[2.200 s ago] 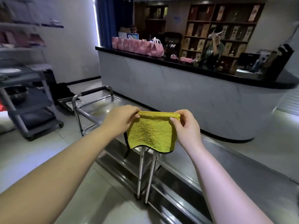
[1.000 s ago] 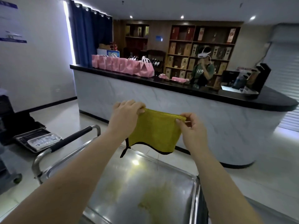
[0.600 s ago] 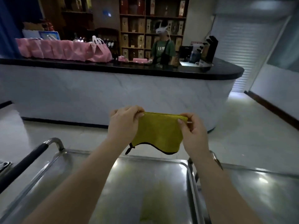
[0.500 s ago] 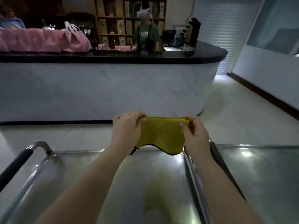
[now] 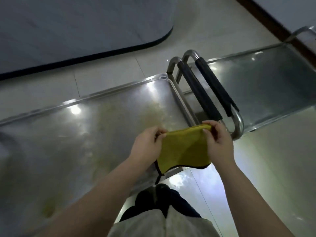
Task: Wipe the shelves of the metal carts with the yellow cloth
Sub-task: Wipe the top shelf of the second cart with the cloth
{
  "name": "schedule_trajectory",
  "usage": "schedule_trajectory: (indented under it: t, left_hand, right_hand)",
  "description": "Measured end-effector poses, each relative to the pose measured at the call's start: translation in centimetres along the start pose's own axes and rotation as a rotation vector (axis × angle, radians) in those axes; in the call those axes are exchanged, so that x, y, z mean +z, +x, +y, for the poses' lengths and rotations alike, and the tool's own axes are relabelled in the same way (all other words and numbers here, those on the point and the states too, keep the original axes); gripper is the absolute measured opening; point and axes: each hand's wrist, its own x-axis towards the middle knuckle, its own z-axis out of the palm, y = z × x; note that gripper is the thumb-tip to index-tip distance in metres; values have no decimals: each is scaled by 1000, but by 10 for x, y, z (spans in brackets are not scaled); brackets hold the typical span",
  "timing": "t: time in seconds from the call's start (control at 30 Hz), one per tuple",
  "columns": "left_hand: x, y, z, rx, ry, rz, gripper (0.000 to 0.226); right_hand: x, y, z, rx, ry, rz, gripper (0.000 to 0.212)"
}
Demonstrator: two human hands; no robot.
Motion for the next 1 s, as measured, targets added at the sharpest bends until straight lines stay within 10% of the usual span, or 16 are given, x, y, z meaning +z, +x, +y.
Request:
schedule_trajectory:
  t: [0.53,1.0]
  left_hand:
    - [27,32,-156,-305,628,68,58]
    - [36,44,-168,-302,697,123,56]
  right_hand:
    - [118,-22,118,-193,-1024,-550,65]
    - [182,64,89,-317,-1053,-556,62]
